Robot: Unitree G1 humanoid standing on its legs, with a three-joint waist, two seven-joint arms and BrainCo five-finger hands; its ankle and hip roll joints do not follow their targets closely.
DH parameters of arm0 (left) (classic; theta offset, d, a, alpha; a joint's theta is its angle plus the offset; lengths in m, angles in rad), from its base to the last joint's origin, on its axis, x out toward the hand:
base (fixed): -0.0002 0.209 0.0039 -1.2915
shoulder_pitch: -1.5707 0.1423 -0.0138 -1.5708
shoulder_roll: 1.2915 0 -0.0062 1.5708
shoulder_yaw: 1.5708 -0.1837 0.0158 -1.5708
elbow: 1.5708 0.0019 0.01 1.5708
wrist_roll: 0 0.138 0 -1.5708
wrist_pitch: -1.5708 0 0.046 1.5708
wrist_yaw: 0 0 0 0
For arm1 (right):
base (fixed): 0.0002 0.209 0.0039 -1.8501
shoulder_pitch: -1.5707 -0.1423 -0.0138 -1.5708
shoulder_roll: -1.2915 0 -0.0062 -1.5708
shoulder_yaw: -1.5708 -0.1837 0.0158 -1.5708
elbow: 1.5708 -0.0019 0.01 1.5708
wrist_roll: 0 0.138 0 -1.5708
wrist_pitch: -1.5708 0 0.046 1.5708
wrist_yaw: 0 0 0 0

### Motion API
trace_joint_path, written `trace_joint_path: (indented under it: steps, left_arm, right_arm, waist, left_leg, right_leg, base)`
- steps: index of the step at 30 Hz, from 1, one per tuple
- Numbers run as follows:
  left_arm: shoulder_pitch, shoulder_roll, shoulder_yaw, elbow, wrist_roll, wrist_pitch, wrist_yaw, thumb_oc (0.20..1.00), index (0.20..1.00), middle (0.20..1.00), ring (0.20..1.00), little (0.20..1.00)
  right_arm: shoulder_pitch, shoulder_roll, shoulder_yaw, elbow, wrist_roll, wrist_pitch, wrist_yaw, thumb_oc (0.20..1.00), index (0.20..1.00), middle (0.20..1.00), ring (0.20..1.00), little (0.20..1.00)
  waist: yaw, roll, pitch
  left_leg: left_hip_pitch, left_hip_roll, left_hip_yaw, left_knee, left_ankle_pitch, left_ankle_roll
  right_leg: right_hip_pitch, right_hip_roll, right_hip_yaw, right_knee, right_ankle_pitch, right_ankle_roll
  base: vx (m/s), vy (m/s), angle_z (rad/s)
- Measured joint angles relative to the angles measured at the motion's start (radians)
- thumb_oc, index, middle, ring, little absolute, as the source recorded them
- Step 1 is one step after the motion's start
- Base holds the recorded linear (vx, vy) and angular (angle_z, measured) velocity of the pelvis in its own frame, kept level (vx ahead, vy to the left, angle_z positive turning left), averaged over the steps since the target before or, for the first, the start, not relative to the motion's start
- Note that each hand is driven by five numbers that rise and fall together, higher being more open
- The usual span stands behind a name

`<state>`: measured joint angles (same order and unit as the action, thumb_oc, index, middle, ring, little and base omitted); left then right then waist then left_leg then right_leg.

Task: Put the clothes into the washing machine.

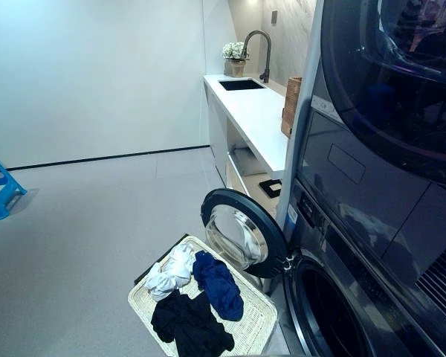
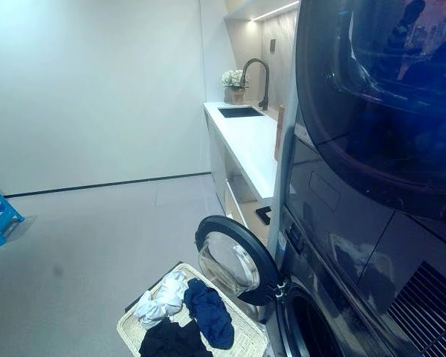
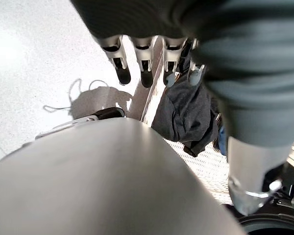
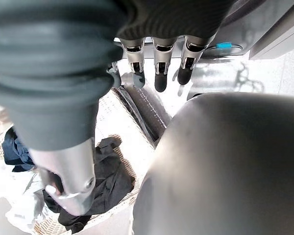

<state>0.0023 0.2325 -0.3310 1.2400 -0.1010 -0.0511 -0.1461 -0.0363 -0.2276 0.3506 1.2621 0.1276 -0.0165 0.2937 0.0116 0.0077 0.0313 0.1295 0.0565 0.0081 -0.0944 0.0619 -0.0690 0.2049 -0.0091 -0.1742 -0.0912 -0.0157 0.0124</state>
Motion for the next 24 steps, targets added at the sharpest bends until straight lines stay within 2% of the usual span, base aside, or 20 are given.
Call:
trace_joint_path:
  steps: [9, 24]
  left_arm:
    - [0.0, 0.0, 0.0, 0.0, 0.0, -0.004, 0.001, 1.0, 1.0, 1.0, 1.0, 1.0]
    - [0.0, -0.006, 0.002, 0.002, 0.01, -0.012, 0.154, 1.0, 1.0, 1.0, 1.0, 1.0]
  right_arm:
    - [0.0, -0.001, 0.001, 0.0, -0.001, 0.0, 0.0, 1.0, 1.0, 1.0, 1.0, 1.0]
    - [0.002, 0.0, 0.001, 0.001, -0.008, -0.008, -0.02, 1.0, 1.0, 1.0, 1.0, 1.0]
  waist:
    - [0.0, 0.003, 0.001]
    - [0.0, -0.005, 0.017]
  left_leg:
    - [-0.001, 0.0, 0.001, 0.0, 0.0, 0.0]
    - [-0.005, -0.001, 0.006, 0.0, -0.009, 0.0]
  right_leg:
    - [-0.002, -0.003, 0.0, 0.0, 0.0, 0.0]
    - [-0.008, -0.006, 0.002, 0.0, -0.006, 0.002]
  base:
    - [0.01, 0.004, 0.0]
    - [0.04, 0.01, -0.01]
